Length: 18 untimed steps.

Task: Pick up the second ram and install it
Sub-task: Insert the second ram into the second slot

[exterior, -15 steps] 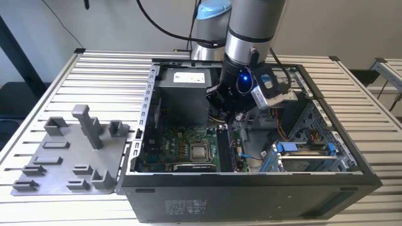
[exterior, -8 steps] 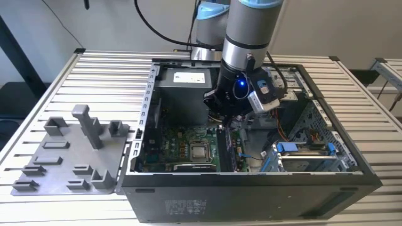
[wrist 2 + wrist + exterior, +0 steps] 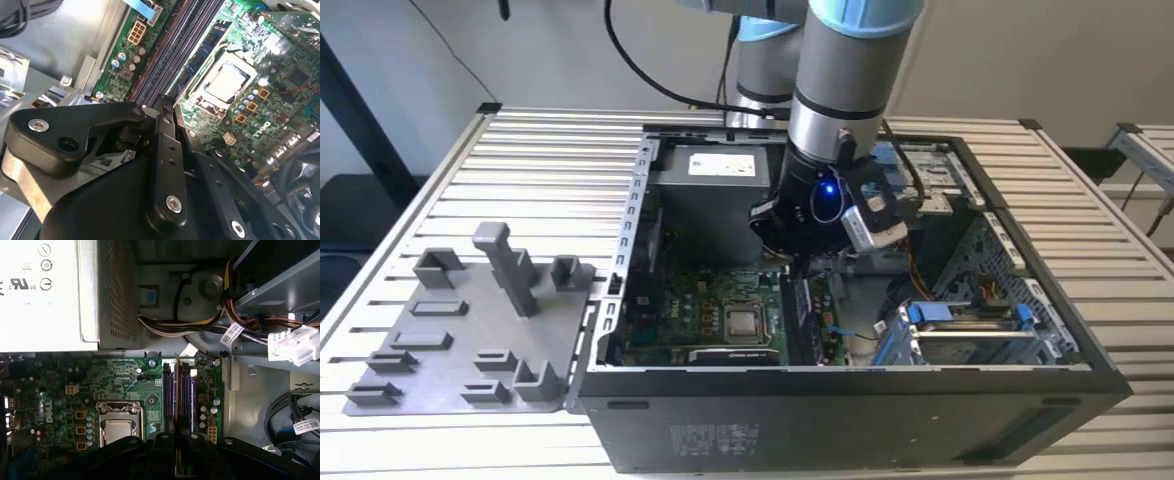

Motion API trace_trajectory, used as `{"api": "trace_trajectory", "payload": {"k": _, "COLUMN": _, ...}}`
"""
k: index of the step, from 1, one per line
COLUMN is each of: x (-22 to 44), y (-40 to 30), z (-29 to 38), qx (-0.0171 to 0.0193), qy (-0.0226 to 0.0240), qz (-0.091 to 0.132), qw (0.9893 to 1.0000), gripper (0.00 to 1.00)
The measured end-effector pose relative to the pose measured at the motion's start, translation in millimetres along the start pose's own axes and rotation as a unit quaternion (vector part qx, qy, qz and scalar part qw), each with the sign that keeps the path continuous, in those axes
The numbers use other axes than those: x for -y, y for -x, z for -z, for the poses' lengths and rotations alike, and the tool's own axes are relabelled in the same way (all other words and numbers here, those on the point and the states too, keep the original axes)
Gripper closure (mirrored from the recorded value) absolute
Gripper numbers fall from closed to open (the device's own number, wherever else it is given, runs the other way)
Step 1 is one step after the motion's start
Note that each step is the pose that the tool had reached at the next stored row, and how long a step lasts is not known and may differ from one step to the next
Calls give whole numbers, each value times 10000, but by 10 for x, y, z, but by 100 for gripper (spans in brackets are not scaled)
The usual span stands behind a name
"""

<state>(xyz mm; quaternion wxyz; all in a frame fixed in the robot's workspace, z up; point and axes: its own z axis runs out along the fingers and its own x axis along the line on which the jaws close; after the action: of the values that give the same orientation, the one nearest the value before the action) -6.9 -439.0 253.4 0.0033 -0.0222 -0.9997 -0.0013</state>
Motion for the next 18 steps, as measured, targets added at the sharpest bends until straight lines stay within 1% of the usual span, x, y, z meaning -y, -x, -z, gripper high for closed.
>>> {"api": "trace_trajectory", "payload": {"k": 8, "x": 50, "y": -13, "z": -120, "qx": -14, "qy": -7, "qz": 0, "qw": 10000, "gripper": 86}}
{"api": "trace_trajectory", "payload": {"k": 15, "x": 100, "y": -23, "z": -205, "qx": -30, "qy": -22, "qz": 0, "qw": 10000, "gripper": 86}}
{"api": "trace_trajectory", "payload": {"k": 18, "x": 131, "y": -23, "z": -240, "qx": -39, "qy": -25, "qz": 0, "qw": 10000, "gripper": 86}}
